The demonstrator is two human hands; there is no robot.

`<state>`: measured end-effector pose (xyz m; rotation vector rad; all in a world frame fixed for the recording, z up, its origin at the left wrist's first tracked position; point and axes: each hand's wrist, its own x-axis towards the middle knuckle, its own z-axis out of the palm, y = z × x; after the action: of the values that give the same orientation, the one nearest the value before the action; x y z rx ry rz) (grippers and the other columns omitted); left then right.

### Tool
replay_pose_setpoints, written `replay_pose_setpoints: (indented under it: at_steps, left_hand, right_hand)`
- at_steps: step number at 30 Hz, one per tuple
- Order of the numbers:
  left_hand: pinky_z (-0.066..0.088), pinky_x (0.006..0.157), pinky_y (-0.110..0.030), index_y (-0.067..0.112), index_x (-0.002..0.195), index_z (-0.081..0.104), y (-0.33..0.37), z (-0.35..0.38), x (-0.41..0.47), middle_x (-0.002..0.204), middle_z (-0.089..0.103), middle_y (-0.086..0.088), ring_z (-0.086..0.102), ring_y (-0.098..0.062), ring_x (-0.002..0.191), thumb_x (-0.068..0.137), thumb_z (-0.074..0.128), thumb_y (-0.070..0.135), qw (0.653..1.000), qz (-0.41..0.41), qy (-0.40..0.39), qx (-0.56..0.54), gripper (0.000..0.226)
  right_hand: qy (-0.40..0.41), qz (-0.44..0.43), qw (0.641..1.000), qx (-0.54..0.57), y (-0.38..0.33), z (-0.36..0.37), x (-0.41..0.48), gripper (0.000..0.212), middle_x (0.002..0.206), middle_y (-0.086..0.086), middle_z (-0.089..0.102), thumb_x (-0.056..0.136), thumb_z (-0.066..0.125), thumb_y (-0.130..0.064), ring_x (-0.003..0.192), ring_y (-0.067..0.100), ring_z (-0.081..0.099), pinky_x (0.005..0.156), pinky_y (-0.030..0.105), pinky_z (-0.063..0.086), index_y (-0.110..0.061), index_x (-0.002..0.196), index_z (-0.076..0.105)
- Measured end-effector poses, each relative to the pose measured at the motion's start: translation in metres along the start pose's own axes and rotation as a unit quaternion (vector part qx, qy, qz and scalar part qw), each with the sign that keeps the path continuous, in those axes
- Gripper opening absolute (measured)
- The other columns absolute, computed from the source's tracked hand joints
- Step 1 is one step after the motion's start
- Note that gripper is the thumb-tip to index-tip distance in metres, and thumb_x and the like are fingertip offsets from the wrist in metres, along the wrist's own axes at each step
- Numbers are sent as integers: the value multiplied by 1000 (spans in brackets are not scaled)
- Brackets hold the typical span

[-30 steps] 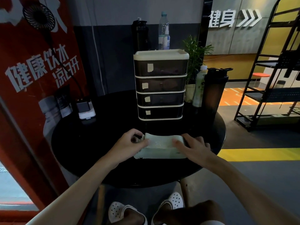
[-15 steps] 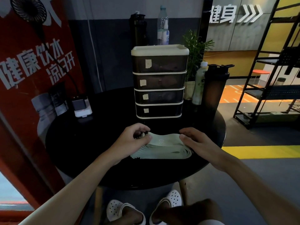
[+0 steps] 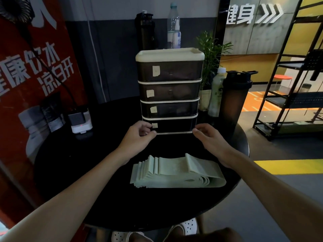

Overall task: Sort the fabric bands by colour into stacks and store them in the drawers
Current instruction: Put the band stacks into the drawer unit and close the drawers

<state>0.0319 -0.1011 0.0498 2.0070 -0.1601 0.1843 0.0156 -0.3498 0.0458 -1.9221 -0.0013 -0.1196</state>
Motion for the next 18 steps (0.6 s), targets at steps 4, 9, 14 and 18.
replay_pose_setpoints:
  at_steps: [4,9,14,18]
  left_hand:
    - [44,81,-12,16,132,45,-7,9,34,118,53,2,55,-9,101,86,75,23,999,-21,39,16,55]
    - [41,96,-24,20,141,39,-24,14,67,125,53,8,51,-7,110,81,78,23,998,-47,29,7,72]
    - [40,95,-21,24,143,37,-32,18,72,111,57,22,54,-5,116,81,75,16,999,-43,8,-15,73]
    - [45,102,-26,27,137,45,-33,16,67,120,65,13,60,-2,114,67,73,31,999,-42,-6,-14,75]
  right_hand:
    - [36,23,999,9,6,7,40,53,126,3,57,94,60,-36,99,13,59,79,24,47,-16,139,40]
    - [1,63,998,28,10,9,76,91,145,-2,43,86,68,-37,129,17,45,109,36,38,-23,155,9]
    - [-33,55,998,21,33,5,97,92,139,-1,53,64,76,-46,119,17,57,104,44,47,-27,141,28]
    - [-26,62,998,18,14,5,84,82,131,0,57,60,73,-41,109,17,62,101,44,49,-22,131,37]
